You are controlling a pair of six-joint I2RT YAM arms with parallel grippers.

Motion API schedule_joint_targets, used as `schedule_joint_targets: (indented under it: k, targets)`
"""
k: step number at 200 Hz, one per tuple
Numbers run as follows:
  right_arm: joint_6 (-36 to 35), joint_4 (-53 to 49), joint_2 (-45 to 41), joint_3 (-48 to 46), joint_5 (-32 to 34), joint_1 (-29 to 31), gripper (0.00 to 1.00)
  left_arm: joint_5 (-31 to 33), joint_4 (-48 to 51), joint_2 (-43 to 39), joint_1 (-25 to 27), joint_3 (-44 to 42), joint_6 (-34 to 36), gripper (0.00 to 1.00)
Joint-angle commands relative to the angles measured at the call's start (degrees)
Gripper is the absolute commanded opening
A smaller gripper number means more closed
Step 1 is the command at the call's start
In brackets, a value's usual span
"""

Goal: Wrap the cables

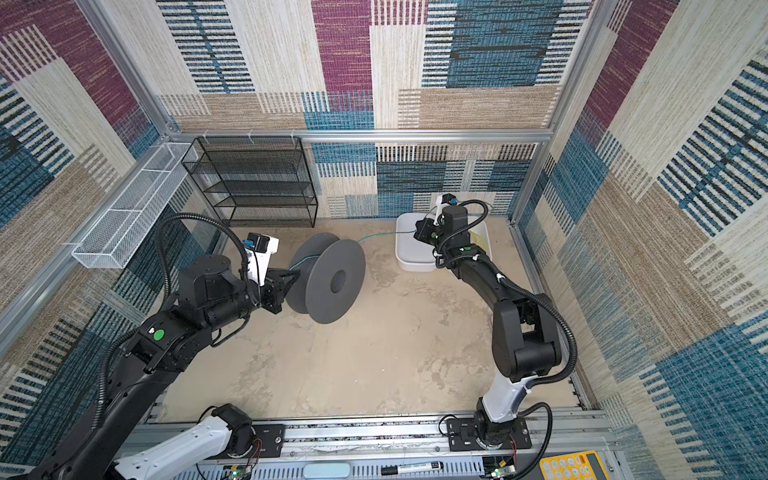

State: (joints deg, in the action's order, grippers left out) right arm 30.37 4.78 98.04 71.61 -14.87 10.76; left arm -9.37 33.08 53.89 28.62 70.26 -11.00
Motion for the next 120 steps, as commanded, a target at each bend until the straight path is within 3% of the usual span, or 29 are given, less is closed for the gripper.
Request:
schedule_joint_targets:
  k: [1,35,81,120]
  targets:
    - [2.75,6.01,-1.47,-4.20,0.78,0.13,0.00,-6.41,-8.43,1.21,-1.91,2.18,-4.23,0.00]
    - [3.25,8.11,-4.74,-10.54,4.27,1.66,0.00,-10.38,-12.87,3.07,-4.79,3.43,-7.69,0.00]
    - [2.20,8.19,-9.34,-17.78,8.60,4.20,0.00,-7.37,-16.39,4.51,-8.13,4.72,-11.63,0.00]
    - [1.68,8.23,-10.38,-21.58,10.97,6.74,0.00,-9.52,-21.11,7.04,-10.39,5.48,-16.46,0.00]
